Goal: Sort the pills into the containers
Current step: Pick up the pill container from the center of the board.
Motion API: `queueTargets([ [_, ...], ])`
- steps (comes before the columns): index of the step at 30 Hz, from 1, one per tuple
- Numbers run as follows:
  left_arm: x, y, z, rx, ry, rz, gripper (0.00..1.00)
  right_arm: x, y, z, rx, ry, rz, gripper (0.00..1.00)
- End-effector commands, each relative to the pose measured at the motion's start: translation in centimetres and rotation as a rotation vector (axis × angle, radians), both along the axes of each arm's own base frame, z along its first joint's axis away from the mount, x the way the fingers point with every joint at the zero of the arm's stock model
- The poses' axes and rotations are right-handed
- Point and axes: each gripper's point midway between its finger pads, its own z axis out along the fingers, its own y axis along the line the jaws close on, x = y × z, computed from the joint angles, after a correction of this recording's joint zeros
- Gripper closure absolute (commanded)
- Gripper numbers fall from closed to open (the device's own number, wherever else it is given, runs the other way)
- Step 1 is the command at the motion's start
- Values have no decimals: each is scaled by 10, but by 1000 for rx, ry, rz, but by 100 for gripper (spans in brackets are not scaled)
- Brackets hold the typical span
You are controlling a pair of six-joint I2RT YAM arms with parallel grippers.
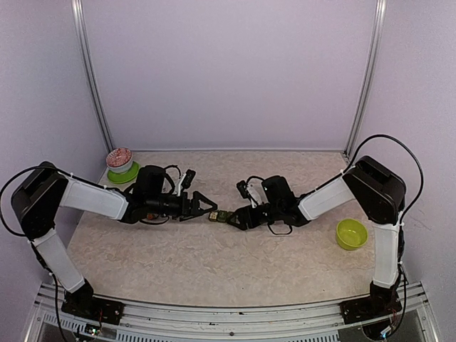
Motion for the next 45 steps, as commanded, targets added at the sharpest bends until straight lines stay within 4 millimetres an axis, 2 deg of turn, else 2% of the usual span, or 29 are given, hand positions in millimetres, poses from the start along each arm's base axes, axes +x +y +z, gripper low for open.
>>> queueTargets([
  [1,26,10,0,2,21,90,1,0,-6,11,-33,-161,82,28],
  [5,30,14,-2,-18,30,110,1,2,-12,12,-111,-286,131,19],
  [10,27,16,-4,-18,38,105,1,3,-11,12,-204,-399,235,14],
  [15,24,19,-7,-25,50,112,1,0,-1,7,-269,-480,343,12],
  [20,20,22,-9,-25,55,115,1,6,15,-3,-362,-530,396,10],
  [30,19,30,-5,-24,48,134,1,5,35,-18,-375,-547,503,9],
  [34,19,33,-6,-22,49,142,1,8,41,-21,-388,-558,521,14],
  [42,20,35,-7,-24,56,148,1,-1,46,-25,-361,-554,577,37],
  [45,22,38,-7,-22,55,158,1,-4,46,-22,-343,-550,583,42],
])
